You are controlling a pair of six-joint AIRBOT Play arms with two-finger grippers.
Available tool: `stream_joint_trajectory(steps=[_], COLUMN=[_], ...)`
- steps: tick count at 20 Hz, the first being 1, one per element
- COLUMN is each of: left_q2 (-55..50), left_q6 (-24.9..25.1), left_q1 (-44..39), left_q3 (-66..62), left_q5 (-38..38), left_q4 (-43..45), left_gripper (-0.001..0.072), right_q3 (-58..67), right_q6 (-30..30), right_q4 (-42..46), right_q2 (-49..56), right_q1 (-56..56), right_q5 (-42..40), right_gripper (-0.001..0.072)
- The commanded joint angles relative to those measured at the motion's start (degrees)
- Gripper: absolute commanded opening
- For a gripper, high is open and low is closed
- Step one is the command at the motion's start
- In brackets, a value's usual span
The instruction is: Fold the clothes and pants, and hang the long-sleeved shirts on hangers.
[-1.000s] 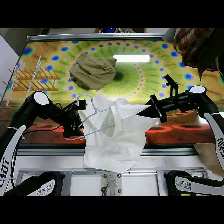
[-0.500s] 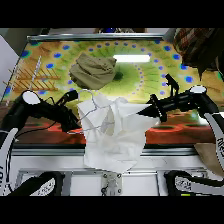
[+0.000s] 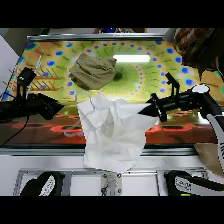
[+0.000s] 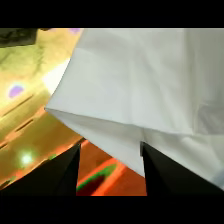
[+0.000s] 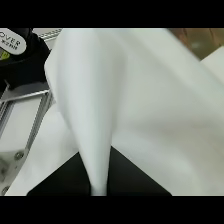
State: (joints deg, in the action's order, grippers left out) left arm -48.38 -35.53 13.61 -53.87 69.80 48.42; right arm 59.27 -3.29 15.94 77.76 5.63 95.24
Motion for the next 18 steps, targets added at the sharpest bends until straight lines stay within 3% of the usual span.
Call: stream_joint_trajectory(steps=[1, 5, 8, 12, 13, 14, 18], left_q2=[5.20, 7.32, 7.96, 7.93, 7.96, 7.91, 7.89], left_q6=[-4.79, -7.63, -18.58, -32.15, -33.83, -36.24, -45.11], left_q1=[3.85, 4.13, 4.13, 2.32, 0.22, -3.13, -20.70], left_q3=[-0.04, -0.04, -0.04, 1.90, 3.63, 5.66, 10.75], left_q5=[-3.26, -3.85, -6.88, -3.45, -3.10, -3.65, -17.77], left_q4=[-0.50, -0.33, 0.13, 0.02, -0.09, -0.09, 0.09], left_gripper=[0.0391, 0.0391, 0.0391, 0.0394, 0.0466, 0.0582, 0.0582], right_q3=[0.07, 0.07, 0.09, 0.09, 0.09, 0.09, 0.09], right_q6=[2.08, 4.04, 5.09, 7.04, 7.04, 7.26, 8.09], right_q4=[-1.68, -2.40, -6.12, -6.75, -6.78, -6.75, -6.54], right_q2=[-2.60, -4.33, -6.97, -11.89, -12.66, -13.22, -13.44], right_q1=[0.11, 0.35, 1.84, 4.85, 5.11, 5.11, 5.01], right_q5=[-2.54, -4.76, -7.10, -11.76, -11.93, -11.89, -11.93], right_gripper=[0.0024, 0.0024, 0.0024, 0.0024, 0.0024, 0.0024, 0.0024])
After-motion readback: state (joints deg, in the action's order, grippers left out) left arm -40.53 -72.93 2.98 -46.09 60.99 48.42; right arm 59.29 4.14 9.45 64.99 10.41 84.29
